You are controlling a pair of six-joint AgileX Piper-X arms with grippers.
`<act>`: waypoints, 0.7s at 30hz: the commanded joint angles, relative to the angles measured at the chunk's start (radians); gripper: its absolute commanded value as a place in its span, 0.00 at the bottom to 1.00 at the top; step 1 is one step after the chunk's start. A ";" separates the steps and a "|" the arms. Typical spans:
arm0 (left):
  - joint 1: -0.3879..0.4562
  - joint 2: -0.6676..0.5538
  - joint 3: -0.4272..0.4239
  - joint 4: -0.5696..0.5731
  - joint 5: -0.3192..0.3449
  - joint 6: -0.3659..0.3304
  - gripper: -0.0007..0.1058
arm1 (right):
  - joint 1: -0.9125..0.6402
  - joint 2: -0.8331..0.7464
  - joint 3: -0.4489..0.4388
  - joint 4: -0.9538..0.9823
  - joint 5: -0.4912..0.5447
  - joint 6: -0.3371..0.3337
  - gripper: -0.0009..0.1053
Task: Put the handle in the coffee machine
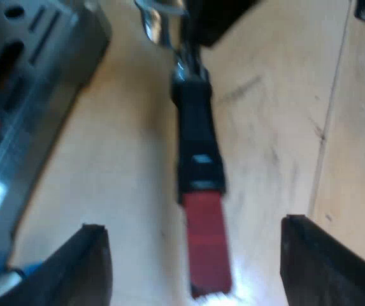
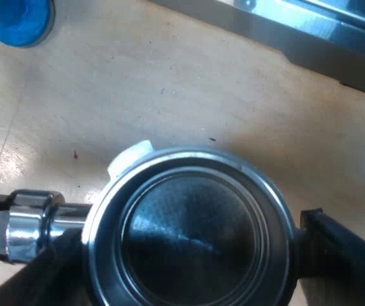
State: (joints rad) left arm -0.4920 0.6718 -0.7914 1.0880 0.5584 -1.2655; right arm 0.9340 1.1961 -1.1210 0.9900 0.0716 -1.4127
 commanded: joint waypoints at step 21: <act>-0.005 0.010 0.154 -0.138 0.087 0.130 0.56 | 0.000 -0.016 -0.005 -0.005 -0.009 0.004 0.01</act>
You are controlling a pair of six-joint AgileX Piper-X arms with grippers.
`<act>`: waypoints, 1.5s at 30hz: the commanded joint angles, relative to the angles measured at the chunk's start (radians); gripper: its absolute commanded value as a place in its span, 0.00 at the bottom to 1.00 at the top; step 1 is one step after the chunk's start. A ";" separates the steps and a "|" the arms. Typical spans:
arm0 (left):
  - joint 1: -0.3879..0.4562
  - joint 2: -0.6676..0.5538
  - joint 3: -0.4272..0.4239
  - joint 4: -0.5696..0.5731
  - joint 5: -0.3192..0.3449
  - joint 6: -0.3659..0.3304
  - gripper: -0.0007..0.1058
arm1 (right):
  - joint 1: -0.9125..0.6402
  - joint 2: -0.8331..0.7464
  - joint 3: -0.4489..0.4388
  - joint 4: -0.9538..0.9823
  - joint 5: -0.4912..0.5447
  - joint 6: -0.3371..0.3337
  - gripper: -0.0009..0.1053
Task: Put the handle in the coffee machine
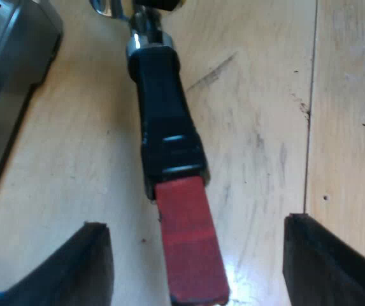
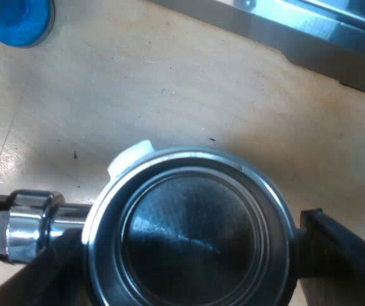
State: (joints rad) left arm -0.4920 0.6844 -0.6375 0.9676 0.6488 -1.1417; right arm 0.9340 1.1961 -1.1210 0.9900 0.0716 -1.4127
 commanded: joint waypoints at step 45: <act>-0.031 0.076 0.109 -0.188 0.022 -0.001 0.56 | 0.000 -0.016 -0.005 -0.013 -0.009 0.025 0.01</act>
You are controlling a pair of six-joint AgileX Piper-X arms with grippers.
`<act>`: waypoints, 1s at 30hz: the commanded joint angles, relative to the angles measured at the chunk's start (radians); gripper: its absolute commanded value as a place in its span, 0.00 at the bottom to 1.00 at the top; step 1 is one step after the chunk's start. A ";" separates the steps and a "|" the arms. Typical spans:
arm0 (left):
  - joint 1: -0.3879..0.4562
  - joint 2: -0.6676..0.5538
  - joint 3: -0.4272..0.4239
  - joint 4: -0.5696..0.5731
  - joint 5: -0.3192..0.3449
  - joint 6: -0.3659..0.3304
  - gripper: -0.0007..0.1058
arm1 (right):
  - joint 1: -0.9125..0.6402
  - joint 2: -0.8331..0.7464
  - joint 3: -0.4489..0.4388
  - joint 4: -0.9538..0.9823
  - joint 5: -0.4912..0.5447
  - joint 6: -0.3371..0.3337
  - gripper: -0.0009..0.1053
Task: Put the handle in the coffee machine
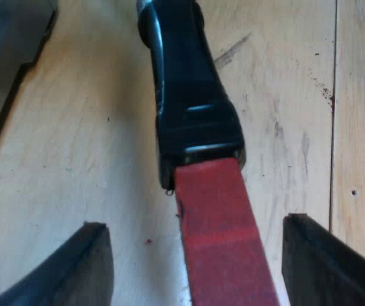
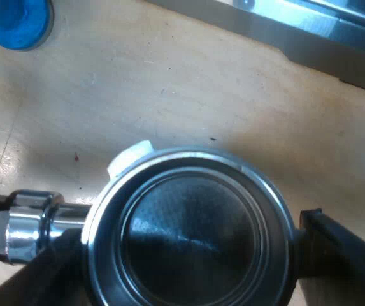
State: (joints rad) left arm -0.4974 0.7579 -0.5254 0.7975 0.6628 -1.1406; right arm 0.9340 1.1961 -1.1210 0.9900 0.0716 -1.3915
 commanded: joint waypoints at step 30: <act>-0.121 0.071 -0.003 -0.123 -0.136 -0.053 0.43 | 0.000 -0.016 -0.005 -0.028 -0.009 0.025 0.01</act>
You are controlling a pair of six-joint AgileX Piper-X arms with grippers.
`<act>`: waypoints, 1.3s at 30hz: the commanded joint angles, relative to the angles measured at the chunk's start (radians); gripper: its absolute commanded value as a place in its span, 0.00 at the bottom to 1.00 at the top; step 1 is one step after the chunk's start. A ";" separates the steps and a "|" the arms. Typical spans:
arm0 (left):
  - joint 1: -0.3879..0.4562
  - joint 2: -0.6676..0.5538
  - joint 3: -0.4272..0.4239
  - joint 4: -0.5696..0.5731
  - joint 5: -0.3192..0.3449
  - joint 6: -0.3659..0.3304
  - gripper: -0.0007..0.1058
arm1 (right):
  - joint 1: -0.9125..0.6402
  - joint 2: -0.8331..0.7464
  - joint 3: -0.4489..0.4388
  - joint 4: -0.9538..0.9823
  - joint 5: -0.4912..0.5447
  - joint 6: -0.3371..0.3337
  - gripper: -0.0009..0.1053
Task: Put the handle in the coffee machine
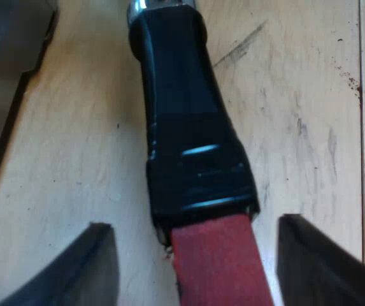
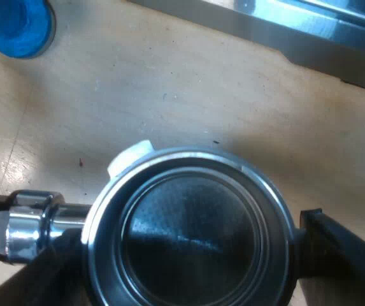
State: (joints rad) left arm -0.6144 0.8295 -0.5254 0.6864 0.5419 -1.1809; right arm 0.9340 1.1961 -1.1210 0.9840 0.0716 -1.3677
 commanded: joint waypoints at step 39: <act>-0.004 -0.032 -0.003 -0.009 -0.015 -0.035 0.01 | 0.000 -0.016 -0.005 -0.014 -0.009 -0.004 0.99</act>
State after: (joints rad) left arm -0.6144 0.8074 -0.5171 0.7032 0.4992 -1.2189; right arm 0.9340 1.1909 -1.1210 0.9692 0.0717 -1.3553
